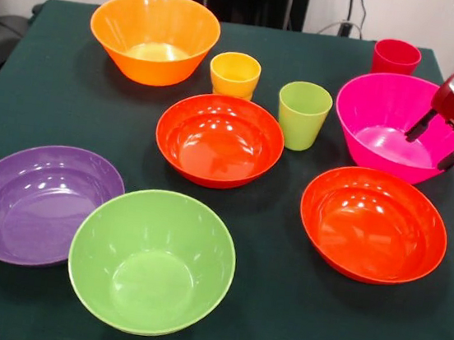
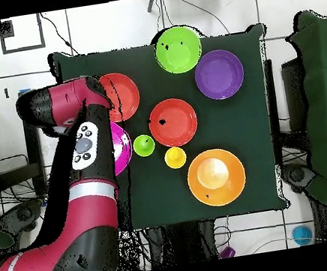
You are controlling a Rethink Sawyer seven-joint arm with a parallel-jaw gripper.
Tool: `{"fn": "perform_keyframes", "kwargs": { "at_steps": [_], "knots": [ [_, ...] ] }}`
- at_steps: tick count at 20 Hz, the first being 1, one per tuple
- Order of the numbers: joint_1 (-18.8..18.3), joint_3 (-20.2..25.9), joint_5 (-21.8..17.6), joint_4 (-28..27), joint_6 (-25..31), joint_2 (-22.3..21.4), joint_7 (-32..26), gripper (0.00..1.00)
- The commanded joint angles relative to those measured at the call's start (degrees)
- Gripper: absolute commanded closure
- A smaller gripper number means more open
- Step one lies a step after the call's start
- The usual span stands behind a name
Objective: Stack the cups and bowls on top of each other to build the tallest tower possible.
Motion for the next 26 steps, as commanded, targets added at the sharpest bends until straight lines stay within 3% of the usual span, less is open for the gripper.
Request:
{"fn": "perform_keyframes", "kwargs": {
  "at_steps": [1,11,18,26],
  "knots": [
    [1.1,1.8,1.1,-0.7,-3.0,2.1,14.0,0.0],
    [2.3,0.2,3.2,-0.4,-4.4,2.9,14.4,0.0],
    [2.4,-0.3,5.3,-5.9,-8.1,9.4,15.8,0.0],
    [3.0,-2.2,7.4,-8.1,-7.1,11.1,16.3,0.0]
  ]
}}
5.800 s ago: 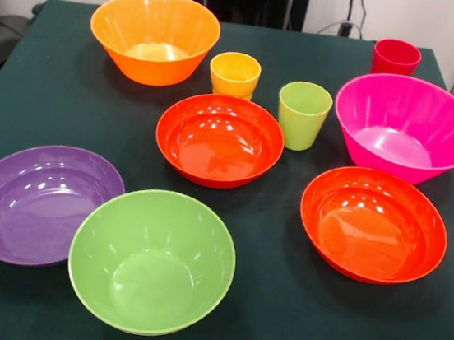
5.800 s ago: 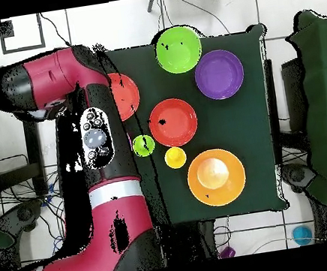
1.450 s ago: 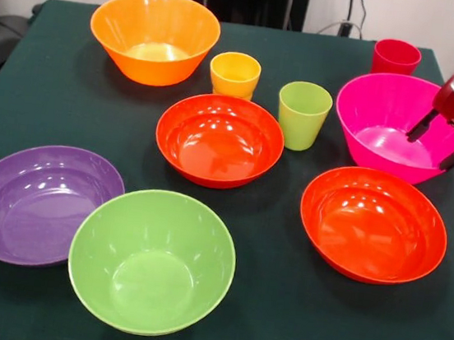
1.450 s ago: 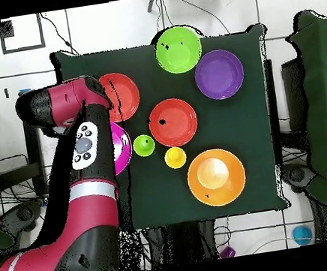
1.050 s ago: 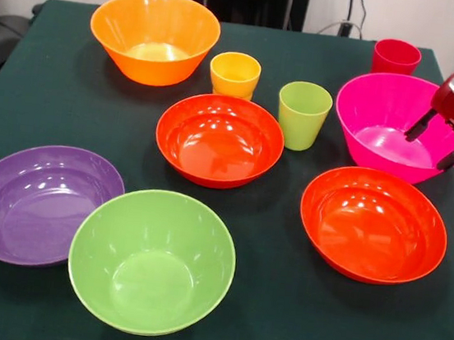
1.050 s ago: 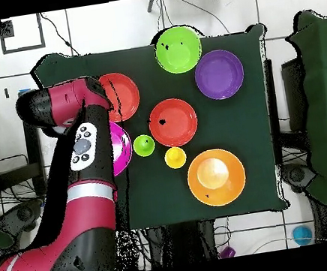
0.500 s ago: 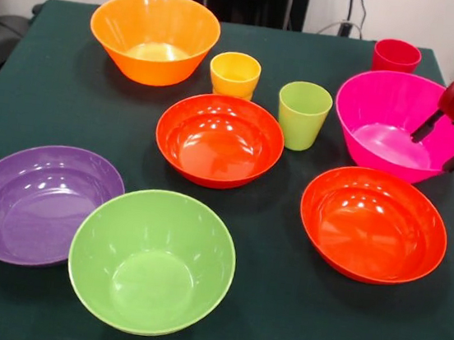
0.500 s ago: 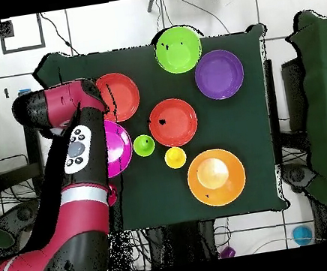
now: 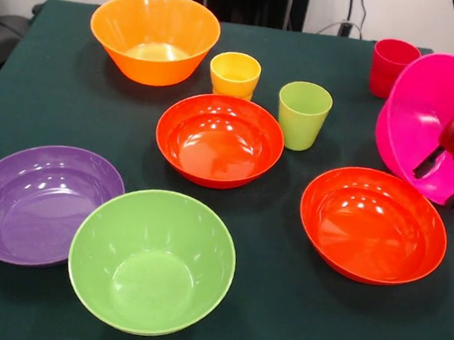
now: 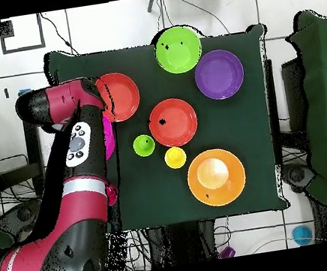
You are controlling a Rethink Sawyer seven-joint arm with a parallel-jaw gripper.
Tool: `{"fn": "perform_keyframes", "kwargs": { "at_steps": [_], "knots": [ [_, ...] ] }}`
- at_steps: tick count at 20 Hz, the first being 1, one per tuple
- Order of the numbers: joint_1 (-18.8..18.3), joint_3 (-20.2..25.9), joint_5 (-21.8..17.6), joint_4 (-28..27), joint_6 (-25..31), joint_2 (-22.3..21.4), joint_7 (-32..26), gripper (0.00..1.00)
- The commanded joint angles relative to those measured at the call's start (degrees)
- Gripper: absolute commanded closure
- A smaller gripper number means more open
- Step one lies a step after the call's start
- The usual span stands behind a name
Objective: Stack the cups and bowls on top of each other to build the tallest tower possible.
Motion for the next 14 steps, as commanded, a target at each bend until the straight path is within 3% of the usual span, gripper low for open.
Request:
{"fn": "perform_keyframes", "kwargs": {
  "at_steps": [1,14],
  "knots": [
    [0.9,2.6,1.3,-1.7,-2.4,3.6,14.2,0.0],
    [1.8,2.4,1.9,1.0,-2.0,1.4,12.5,0.0]
  ]
}}
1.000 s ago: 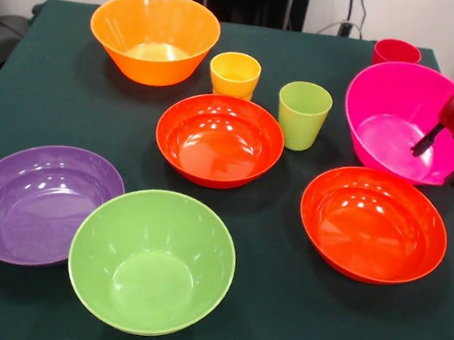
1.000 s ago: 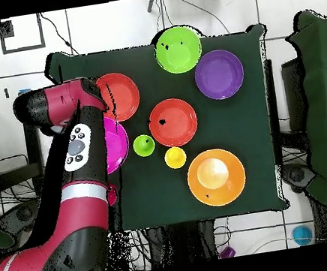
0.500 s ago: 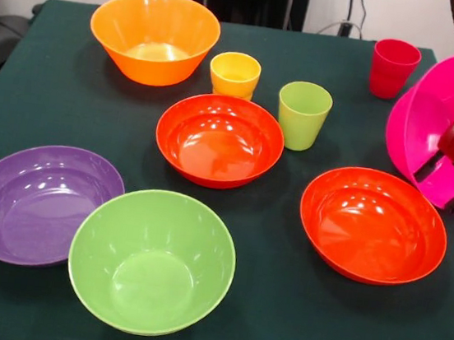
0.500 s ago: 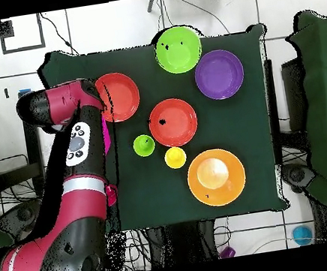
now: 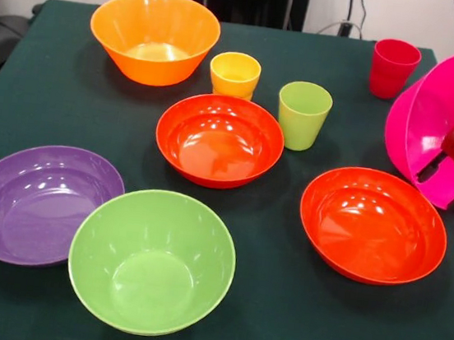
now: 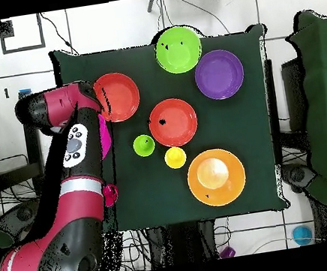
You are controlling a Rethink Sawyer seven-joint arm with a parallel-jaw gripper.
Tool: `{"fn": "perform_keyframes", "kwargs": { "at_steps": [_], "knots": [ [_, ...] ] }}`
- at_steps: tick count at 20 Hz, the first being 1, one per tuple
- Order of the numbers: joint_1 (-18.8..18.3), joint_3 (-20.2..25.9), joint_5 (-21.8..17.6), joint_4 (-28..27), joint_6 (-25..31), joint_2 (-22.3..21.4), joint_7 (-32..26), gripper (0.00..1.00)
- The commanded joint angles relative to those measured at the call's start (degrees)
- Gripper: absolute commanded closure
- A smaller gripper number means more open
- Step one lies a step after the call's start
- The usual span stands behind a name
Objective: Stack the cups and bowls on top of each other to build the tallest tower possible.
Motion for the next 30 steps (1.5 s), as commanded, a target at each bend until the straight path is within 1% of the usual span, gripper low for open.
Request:
{"fn": "perform_keyframes", "kwargs": {
  "at_steps": [1,9,12,14,17,20,22,24,30],
  "knots": [
    [0.8,3.2,0.8,1.6,-2.2,0.1,10.9,0.0],
    [-0.3,3.8,0.6,2.1,-2.4,-0.6,8.6,0.0],
    [0.0,4.0,0.4,5.3,-3.1,-3.0,7.7,0.0],
    [-0.1,4.0,0.3,6.1,-2.7,-4.0,7.1,0.0],
    [-0.2,3.8,0.1,7.7,-1.2,-6.8,5.7,0.0],
    [-0.2,3.7,0.1,10.3,1.1,-10.6,4.2,0.0],
    [-0.3,3.8,0.0,11.1,1.9,-11.9,3.4,0.0],
    [-0.3,4.2,-0.2,12.2,1.4,-12.7,3.0,0.0],
    [-1.0,4.7,-0.9,12.8,0.9,-13.1,2.2,0.0]
  ]
}}
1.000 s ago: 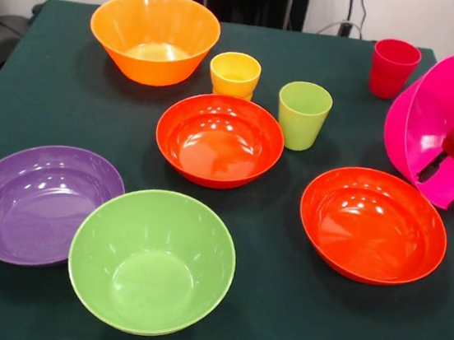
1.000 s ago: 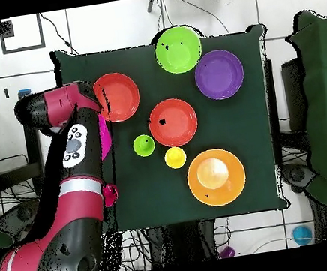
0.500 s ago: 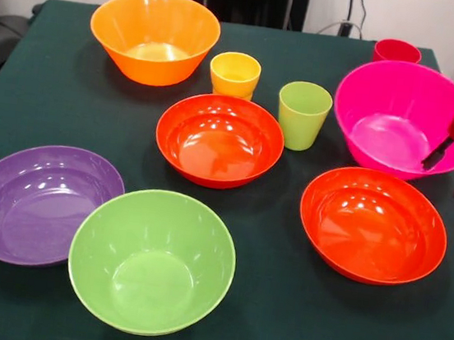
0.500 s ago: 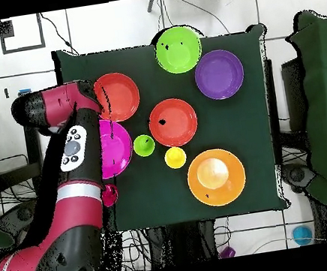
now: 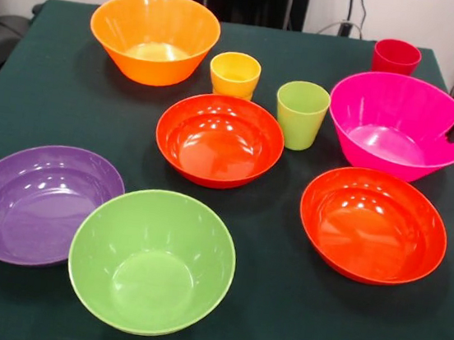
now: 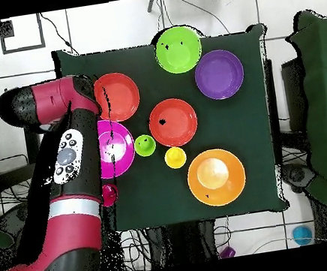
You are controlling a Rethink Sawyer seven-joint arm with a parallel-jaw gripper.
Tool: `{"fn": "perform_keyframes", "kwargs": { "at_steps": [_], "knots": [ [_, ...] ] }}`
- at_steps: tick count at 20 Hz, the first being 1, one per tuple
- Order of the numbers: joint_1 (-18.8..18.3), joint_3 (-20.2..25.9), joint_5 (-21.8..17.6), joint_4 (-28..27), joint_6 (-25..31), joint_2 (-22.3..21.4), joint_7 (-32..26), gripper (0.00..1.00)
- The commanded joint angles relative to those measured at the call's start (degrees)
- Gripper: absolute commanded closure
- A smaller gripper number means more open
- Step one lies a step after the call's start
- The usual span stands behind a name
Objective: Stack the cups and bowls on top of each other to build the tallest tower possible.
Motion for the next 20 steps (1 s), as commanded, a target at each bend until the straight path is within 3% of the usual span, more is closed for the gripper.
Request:
{"fn": "perform_keyframes", "kwargs": {
  "at_steps": [1,6,14,20],
  "knots": [
    [-1.0,4.8,-1.1,5.9,0.7,-2.1,2.3,0.0],
    [-0.8,5.0,-1.4,5.4,1.4,-1.8,2.7,0.0],
    [-0.8,6.2,-1.1,5.4,-2.2,1.3,3.6,0.0],
    [-1.3,6.1,-1.8,7.8,-3.1,0.1,1.6,0.0]
  ]
}}
